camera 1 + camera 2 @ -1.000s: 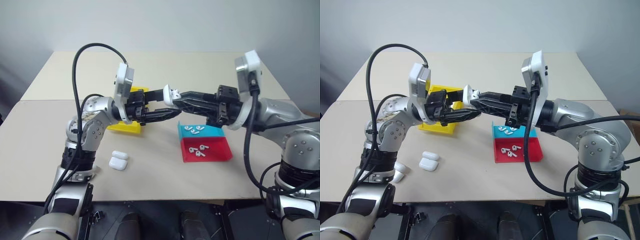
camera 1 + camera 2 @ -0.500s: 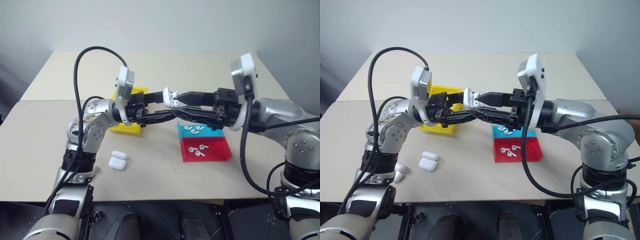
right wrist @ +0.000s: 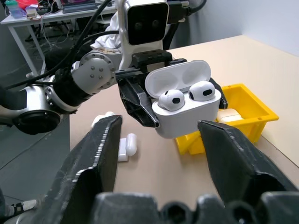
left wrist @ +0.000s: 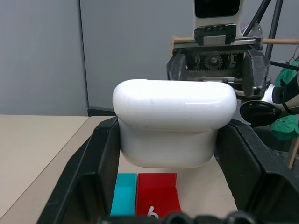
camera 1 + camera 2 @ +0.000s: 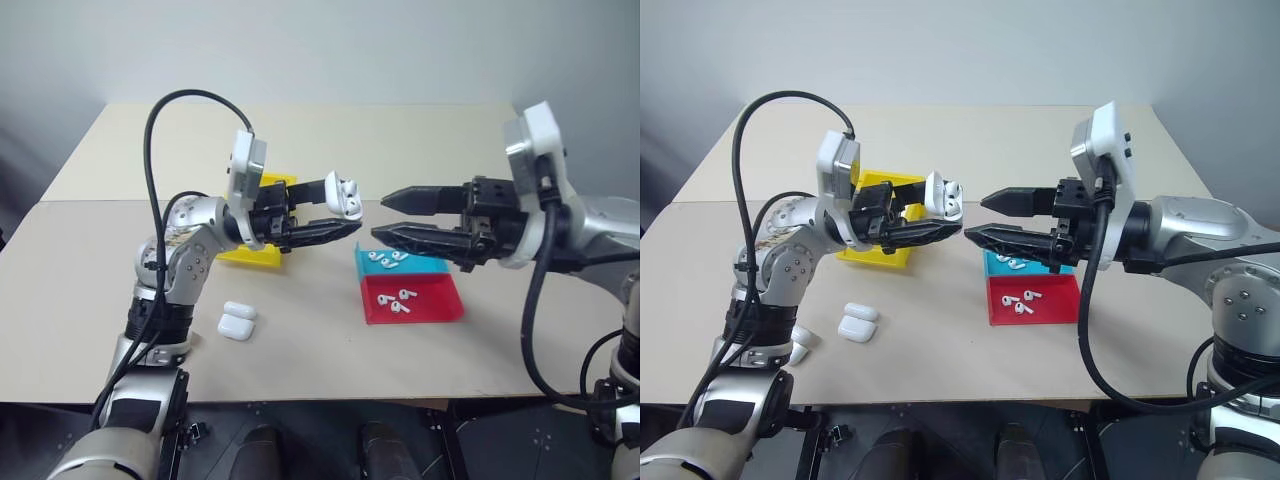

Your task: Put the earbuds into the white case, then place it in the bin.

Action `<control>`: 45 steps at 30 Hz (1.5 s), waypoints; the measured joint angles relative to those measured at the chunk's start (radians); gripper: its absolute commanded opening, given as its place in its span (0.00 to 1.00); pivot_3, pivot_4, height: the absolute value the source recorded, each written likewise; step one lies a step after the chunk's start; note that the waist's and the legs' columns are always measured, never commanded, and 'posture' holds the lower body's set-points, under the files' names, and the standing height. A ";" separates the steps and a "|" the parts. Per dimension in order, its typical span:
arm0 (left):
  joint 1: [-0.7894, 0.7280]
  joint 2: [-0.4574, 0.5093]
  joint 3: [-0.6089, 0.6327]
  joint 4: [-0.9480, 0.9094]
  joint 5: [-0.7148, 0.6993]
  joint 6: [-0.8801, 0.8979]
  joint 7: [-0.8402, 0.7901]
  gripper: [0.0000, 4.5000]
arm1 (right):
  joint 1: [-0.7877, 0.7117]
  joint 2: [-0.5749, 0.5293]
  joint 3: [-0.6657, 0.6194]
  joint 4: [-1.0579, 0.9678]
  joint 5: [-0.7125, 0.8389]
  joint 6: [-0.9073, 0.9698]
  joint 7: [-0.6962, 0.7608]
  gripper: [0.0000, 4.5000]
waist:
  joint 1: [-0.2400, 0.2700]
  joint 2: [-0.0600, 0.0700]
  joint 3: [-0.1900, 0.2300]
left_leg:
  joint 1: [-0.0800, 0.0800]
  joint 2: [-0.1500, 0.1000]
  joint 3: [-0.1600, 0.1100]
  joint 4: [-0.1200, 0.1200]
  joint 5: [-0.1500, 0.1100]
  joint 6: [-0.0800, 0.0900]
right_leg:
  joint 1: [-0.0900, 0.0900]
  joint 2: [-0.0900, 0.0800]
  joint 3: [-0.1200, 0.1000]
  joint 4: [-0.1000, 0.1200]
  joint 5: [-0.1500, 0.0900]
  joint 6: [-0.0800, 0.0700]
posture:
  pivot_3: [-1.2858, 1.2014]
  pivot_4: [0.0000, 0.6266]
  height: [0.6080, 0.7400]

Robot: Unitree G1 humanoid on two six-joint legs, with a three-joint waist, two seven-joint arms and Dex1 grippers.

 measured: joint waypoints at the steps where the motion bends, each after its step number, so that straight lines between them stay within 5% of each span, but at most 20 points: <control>1: -0.001 0.000 -0.002 0.004 0.003 -0.001 -0.005 0.62 | -0.021 -0.019 0.000 0.020 -0.021 -0.023 0.029 0.38 | 0.000 0.000 0.000 | 0.000 0.000 0.000 0.000 0.000 0.000 | 0.000 0.000 0.000 0.000 0.000 0.000 | 0.52 0.24 1.00; 6: -0.013 -0.025 -0.024 0.036 0.037 -0.008 -0.019 0.62 | -0.164 -0.073 0.083 0.123 -0.158 -0.163 0.221 0.01 | -0.001 0.000 0.000 | 0.000 0.000 0.000 0.000 0.000 0.000 | 0.000 0.000 0.000 0.000 0.000 0.000 | 0.52 0.24 1.00; 14: -0.067 -0.081 -0.063 0.118 0.099 -0.046 -0.017 0.62 | -0.432 0.066 0.380 0.364 -0.462 -0.343 0.397 0.01 | -0.005 0.000 0.000 | -0.001 0.000 0.001 -0.001 0.000 0.000 | -0.002 0.000 0.000 0.001 0.000 0.000 | 0.52 0.24 1.00; 22: -0.074 -0.095 -0.076 0.134 0.136 -0.061 -0.010 0.62 | -0.527 0.152 0.514 0.459 -0.647 -0.466 0.515 0.01 | 0.009 0.000 0.000 | -0.004 0.000 0.000 0.000 0.000 0.000 | -0.002 0.000 -0.002 0.003 0.000 0.000 | 0.52 0.24 1.00; 38: -0.035 -0.057 -0.066 0.100 0.128 -0.045 0.006 0.62 | -0.405 -0.012 0.458 0.391 -0.749 -0.545 0.612 0.01 | 0.003 0.000 0.000 | -0.003 0.000 0.000 0.000 0.000 0.000 | -0.001 0.000 -0.002 0.002 0.000 0.000 | 0.52 0.24 1.00; 45: -0.033 -0.047 -0.051 0.070 0.118 -0.044 -0.003 0.62 | -0.409 -0.001 0.428 0.380 -0.748 -0.518 0.582 0.01 | -0.001 0.000 0.000 | -0.002 0.000 0.000 0.000 0.000 0.000 | -0.002 0.000 -0.001 0.001 0.000 0.000 | 0.52 0.24 1.00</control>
